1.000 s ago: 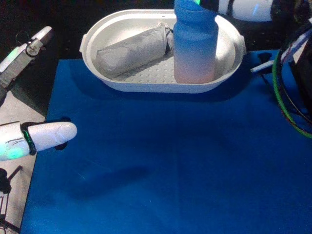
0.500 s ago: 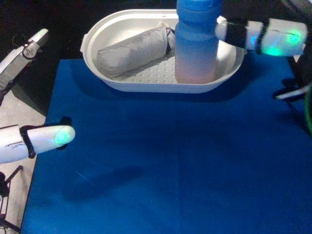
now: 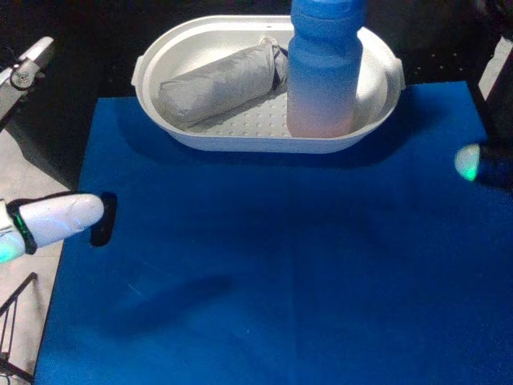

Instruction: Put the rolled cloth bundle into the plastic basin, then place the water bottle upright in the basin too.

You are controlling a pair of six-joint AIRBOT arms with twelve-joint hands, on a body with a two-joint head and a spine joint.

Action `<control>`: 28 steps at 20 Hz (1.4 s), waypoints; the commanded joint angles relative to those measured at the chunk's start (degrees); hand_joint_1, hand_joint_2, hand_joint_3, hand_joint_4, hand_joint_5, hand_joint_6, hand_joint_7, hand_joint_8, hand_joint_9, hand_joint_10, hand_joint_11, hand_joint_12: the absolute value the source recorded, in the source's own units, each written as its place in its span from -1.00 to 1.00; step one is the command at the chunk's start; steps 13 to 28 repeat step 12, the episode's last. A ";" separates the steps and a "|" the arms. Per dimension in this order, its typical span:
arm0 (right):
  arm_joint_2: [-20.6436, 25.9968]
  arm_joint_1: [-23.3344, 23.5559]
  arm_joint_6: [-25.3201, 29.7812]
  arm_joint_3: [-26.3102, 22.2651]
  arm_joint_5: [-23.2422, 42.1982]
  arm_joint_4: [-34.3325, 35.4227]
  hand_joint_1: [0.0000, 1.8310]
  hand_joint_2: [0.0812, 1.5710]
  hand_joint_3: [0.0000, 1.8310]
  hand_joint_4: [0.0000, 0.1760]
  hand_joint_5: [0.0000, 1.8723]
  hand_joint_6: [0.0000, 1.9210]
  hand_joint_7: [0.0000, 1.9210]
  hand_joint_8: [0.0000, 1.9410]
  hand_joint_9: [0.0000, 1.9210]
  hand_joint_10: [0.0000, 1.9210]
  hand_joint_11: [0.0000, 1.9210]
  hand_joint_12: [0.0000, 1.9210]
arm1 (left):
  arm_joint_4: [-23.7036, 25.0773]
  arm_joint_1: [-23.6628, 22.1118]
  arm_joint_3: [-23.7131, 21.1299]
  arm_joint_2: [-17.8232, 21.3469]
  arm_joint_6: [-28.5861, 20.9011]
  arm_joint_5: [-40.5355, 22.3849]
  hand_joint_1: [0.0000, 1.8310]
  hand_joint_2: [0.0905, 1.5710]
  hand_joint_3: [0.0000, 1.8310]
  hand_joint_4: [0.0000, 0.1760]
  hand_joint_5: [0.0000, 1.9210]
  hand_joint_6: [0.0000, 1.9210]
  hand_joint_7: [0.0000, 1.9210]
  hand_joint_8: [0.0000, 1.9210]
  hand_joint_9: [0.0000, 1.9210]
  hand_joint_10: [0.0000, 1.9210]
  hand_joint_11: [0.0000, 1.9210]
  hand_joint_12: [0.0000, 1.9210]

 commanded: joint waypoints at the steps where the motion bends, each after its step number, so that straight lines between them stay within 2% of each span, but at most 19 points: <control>1: 0.88 -0.53 -0.61 -0.85 9.90 1.17 -0.21 0.04 -1.00 0.97 -1.00 -1.00 -0.92 -1.00 -0.95 -1.00 -1.00 -1.00 | 0.11 -0.14 -0.03 0.51 -0.06 -7.96 -0.28 0.02 -1.00 1.00 -1.00 -1.00 -1.00 -1.00 -1.00 -1.00 -1.00 -1.00; 3: 1.70 -4.66 -1.50 -3.25 12.17 3.39 -0.23 0.05 -1.00 0.91 -1.00 -1.00 -0.95 -1.00 -0.98 -1.00 -1.00 -1.00 | -0.41 0.64 -0.58 0.59 0.11 -8.82 -0.30 0.01 -1.00 1.00 -1.00 -1.00 -1.00 -1.00 -1.00 -1.00 -1.00 -1.00; 5: 1.96 -7.62 -1.50 -4.66 13.85 5.00 -0.23 0.07 -0.99 0.95 -1.00 -1.00 -0.94 -0.99 -0.97 -1.00 -0.99 -0.99 | -0.71 1.34 -1.13 0.85 0.11 -9.40 -0.37 -0.02 -1.00 1.00 -1.00 -1.00 -1.00 -1.00 -1.00 -1.00 -1.00 -1.00; 7: 2.32 -12.24 -1.50 -6.96 17.48 7.68 -0.24 0.08 -0.99 1.00 -1.00 -1.00 -0.93 -1.00 -0.98 -1.00 -1.00 -1.00 | -1.57 2.54 -1.82 1.07 0.12 -10.42 -0.45 0.07 -0.98 1.00 -1.00 -1.00 -1.00 -1.00 -1.00 -1.00 -0.96 -0.98; 8: 2.58 -14.27 -1.50 -8.07 19.29 8.89 -0.26 0.10 -0.99 0.87 -1.00 -1.00 -0.94 -1.00 -0.98 -1.00 -1.00 -1.00 | -1.89 2.89 -2.11 1.08 0.12 -10.94 -0.46 0.06 -0.99 1.00 -1.00 -1.00 -1.00 -1.00 -1.00 -1.00 -0.93 -0.97; 9: 2.92 -15.93 -1.50 -9.09 20.58 9.83 -0.28 0.10 -0.99 0.99 -1.00 -1.00 -0.93 -1.00 -0.98 -1.00 -1.00 -1.00 | -2.07 3.13 -2.48 1.07 0.13 -11.31 -0.46 0.07 -0.99 1.00 -1.00 -1.00 -1.00 -1.00 -1.00 -1.00 -0.94 -0.98; 10: 3.08 -17.00 -1.50 -9.56 21.25 10.53 -0.28 0.11 -0.99 1.00 -1.00 -1.00 -0.91 -0.99 -0.97 -1.00 -0.99 -1.00 | -2.23 3.44 -2.72 1.06 0.16 -11.62 -0.50 0.06 -1.00 1.00 -1.00 -1.00 -1.00 -1.00 -1.00 -1.00 -0.90 -0.96; 28: 3.23 -17.61 -1.50 -9.86 21.51 10.99 -0.30 0.11 -0.99 1.00 -1.00 -1.00 -0.90 -0.99 -0.96 -1.00 -0.97 -0.99 | -2.51 3.94 -3.17 1.06 0.20 -11.65 -0.54 0.04 -1.00 1.00 -1.00 -1.00 -1.00 -1.00 -0.99 -1.00 -0.88 -0.96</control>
